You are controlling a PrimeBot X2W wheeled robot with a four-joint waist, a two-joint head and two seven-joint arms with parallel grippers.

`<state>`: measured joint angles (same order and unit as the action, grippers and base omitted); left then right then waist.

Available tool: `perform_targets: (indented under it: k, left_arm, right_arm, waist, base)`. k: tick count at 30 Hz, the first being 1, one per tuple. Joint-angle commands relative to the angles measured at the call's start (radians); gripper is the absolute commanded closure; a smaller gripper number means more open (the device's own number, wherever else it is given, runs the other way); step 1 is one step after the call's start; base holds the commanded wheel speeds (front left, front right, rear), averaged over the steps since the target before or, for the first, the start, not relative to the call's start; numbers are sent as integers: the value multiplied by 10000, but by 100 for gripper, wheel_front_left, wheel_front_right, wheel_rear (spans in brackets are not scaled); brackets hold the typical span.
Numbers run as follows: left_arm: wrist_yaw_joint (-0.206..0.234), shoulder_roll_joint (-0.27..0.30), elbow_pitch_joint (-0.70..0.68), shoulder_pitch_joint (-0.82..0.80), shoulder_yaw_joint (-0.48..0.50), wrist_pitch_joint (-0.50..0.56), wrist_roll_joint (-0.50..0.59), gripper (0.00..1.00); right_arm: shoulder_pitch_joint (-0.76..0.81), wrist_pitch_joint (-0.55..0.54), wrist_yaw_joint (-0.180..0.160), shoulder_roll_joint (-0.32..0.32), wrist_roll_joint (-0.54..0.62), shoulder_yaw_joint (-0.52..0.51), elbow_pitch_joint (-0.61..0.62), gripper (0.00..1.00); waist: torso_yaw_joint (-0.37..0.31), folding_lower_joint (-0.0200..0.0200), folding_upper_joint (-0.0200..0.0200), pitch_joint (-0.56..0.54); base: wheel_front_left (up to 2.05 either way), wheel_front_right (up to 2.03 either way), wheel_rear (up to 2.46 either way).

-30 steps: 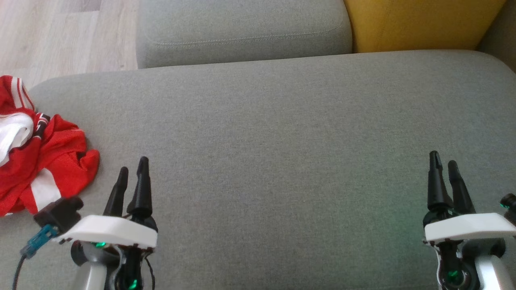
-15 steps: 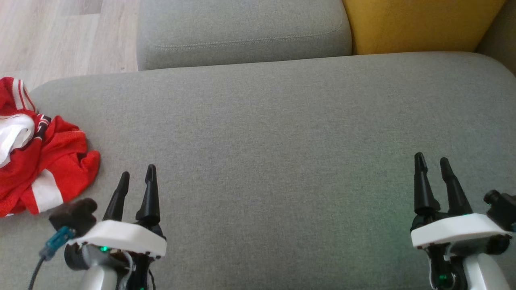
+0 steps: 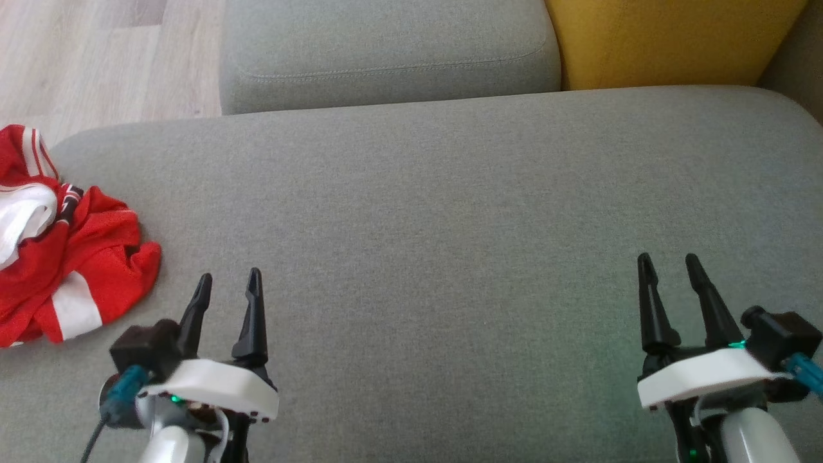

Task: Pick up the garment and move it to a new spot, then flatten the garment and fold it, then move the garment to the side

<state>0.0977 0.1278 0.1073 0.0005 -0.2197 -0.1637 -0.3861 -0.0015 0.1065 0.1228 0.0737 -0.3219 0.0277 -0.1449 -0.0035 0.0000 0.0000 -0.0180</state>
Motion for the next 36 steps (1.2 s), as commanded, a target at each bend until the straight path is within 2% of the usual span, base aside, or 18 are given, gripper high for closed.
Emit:
perform_targets:
  k: [1, 6, 22, 30, 36]
  left_arm:
    - [127, 244, -314, -233, 120, -152, 419, 0]
    - [324, 301, -252, -177, -57, -328, 1040, 0]
    - [555, 240, 221, -24, -236, -765, 2202, 0]
    - [573, 91, 447, 32, -244, -981, 2625, 0]
    - [510, 1, 522, 43, -150, -981, 2474, 0]
  right_arm:
    - [-149, 159, 61, 130, 455, 222, 296, 0]
    - [-112, 291, 65, 84, 1203, 253, 253, 0]
    - [-3, 580, 74, -99, 2447, 240, 243, 0]
    - [69, 620, 79, -181, 2695, 232, 288, 0]
    - [84, 569, 79, -209, 2391, 171, 263, 0]
  waist:
    - [2, 0, 0, -6]
    - [3, 0, 0, 3]
    - [18, 0, 0, -9]
    - [38, 0, 0, -28]
    - [47, 0, 0, -17]
  base:
    - [0, 0, 0]
    - [0, 0, 0]
    - [0, 0, 0]
    - [0, 0, 0]
    - [0, 0, 0]
